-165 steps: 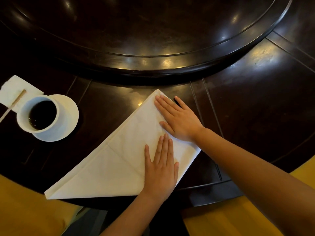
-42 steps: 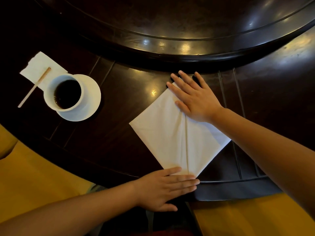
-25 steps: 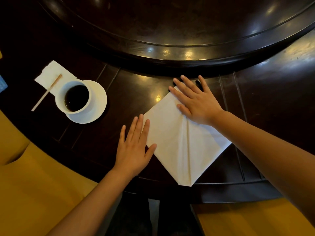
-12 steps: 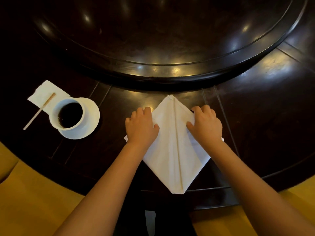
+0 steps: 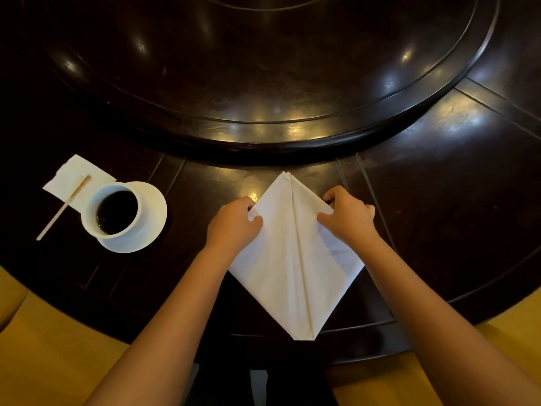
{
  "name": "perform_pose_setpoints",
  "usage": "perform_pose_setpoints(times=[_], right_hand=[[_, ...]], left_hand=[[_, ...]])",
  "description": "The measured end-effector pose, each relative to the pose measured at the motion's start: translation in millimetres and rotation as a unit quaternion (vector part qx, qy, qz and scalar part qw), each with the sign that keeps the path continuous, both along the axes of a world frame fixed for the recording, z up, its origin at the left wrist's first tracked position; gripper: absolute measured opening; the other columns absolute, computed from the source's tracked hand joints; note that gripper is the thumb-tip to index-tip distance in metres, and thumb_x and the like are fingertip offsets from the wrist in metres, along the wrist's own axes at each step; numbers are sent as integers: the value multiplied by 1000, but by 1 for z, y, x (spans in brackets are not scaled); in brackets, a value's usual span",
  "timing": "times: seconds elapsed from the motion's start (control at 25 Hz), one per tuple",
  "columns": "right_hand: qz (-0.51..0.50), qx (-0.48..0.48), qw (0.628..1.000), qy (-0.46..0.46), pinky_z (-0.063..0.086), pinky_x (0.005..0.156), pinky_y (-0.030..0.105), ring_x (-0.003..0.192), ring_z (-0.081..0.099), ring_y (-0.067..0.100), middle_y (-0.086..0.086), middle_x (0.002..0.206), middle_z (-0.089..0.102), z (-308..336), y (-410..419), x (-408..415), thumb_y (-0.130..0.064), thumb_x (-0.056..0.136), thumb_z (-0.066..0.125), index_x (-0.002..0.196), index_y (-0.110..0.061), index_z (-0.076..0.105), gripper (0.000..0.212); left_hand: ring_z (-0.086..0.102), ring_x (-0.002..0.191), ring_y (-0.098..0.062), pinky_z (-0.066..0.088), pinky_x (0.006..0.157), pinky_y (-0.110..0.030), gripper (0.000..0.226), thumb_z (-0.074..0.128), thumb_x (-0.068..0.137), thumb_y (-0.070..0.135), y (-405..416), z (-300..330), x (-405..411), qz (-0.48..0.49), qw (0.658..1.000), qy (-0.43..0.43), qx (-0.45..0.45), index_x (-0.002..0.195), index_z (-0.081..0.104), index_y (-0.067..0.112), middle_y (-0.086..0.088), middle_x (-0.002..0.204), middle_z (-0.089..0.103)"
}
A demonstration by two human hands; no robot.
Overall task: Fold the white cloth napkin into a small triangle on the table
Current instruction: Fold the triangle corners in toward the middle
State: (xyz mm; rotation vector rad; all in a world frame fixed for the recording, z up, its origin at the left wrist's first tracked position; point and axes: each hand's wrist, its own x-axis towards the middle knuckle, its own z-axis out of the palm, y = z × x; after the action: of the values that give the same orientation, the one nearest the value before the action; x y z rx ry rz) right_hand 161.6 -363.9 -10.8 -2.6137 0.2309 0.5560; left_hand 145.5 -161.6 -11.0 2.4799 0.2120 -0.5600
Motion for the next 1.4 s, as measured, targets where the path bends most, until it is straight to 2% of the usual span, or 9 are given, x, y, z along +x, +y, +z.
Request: perform_pose_setpoints(times=[0.16, 0.32, 0.44, 0.64, 0.76, 0.88, 1.04, 1.2, 1.4], right_hand=[[-27, 86, 996, 5, 41, 96, 47, 85, 58, 17, -2, 89, 64, 2, -11, 4, -23, 84, 63, 90, -23, 58, 8], [-40, 173, 982, -70, 52, 84, 44, 82, 62, 16, -2, 83, 65, 38, -18, 14, -20, 82, 65, 86, -20, 63, 5], [-18, 221, 959, -178, 52, 78, 35, 80, 60, 12, -7, 80, 63, 84, -25, 16, -13, 81, 65, 85, -19, 62, 7], [89, 210, 912, -342, 46, 74, 34, 81, 59, 17, -6, 83, 61, 131, -44, -25, -10, 76, 62, 83, -15, 62, 9], [219, 163, 926, -260, 37, 90, 37, 97, 55, 9, -15, 95, 57, 107, -61, -69, -26, 72, 59, 94, -25, 61, 22], [235, 124, 958, -110, 8, 115, 38, 132, 25, -1, -21, 136, 40, 59, -64, -106, -47, 80, 48, 128, -45, 41, 48], [154, 50, 974, -160, -8, 115, 48, 143, -4, 12, -6, 156, 10, 4, -19, -106, -52, 92, 27, 144, -37, 18, 55], [148, -41, 970, -187, -3, 113, 55, 143, -6, 22, 2, 156, 6, -35, 30, -78, -41, 96, 28, 146, -29, 13, 54], [209, -91, 959, -166, 2, 114, 53, 143, -2, 21, 3, 157, 10, -63, 20, -66, -48, 94, 22, 147, -30, 14, 56]], left_hand=[[58, 80, -19, 41, 62, -21, 17, 51, 92, 13, 10, 10, 4, 18, 998, -11, -57, 90, 67, 9, -5, 84, 64], [58, 79, -9, 41, 63, -18, 14, 57, 89, 12, 12, 43, 14, 58, 985, -121, -105, 92, 71, 15, 8, 80, 64], [58, 78, -3, 40, 66, -8, 13, 58, 87, 10, 13, 83, 15, 38, 949, -283, -134, 90, 69, 17, 10, 81, 65], [58, 86, -13, 44, 80, -20, 12, 59, 87, 7, 23, 116, -22, -119, 866, -480, -70, 90, 68, 2, -3, 89, 64], [61, 96, -18, 47, 87, -29, 22, 56, 83, 12, 35, 82, -68, -193, 883, -423, -54, 98, 70, 3, -7, 100, 69], [40, 132, -16, 32, 108, -39, 49, 48, 86, 23, 38, 37, -104, -261, 916, -303, -8, 132, 50, 7, -7, 137, 51], [7, 143, -17, 3, 115, -45, 61, 18, 97, 46, 1, 1, -95, -152, 951, -245, 112, 149, 10, 15, -4, 155, 16], [5, 143, -24, 6, 111, -56, 65, 18, 92, 42, -39, -30, -66, -119, 947, -215, 206, 149, -2, 17, -7, 156, 8], [4, 143, -21, 15, 110, -58, 61, 16, 93, 43, -33, -63, -60, -169, 944, -167, 228, 149, 7, 21, -6, 157, 14]])
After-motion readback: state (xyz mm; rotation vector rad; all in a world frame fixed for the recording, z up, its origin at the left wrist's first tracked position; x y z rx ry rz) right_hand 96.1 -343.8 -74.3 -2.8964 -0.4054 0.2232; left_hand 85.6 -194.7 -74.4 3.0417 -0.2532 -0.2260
